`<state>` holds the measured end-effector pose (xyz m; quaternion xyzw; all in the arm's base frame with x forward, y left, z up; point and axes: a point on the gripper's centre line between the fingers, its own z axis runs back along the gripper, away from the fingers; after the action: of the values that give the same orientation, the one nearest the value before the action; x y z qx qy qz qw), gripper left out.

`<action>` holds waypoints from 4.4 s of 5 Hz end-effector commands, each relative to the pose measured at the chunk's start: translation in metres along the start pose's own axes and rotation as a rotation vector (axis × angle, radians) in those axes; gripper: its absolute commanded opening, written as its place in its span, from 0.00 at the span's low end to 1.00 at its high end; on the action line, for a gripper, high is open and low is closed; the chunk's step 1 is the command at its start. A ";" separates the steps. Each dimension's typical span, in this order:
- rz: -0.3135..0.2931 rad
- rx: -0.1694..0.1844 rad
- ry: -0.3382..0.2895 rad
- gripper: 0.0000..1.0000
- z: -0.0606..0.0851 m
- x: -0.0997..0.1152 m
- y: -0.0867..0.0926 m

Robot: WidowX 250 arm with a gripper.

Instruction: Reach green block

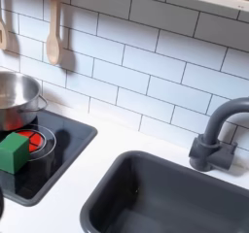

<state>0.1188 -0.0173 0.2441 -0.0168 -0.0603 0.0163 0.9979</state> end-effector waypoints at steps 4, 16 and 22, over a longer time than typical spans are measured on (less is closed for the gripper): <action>0.021 0.069 -0.058 1.00 -0.003 0.023 0.023; 0.098 0.096 -0.087 1.00 -0.010 0.141 0.110; 0.114 0.104 -0.044 1.00 -0.047 0.181 0.103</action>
<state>0.3009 0.0905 0.2167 0.0312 -0.0820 0.0795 0.9930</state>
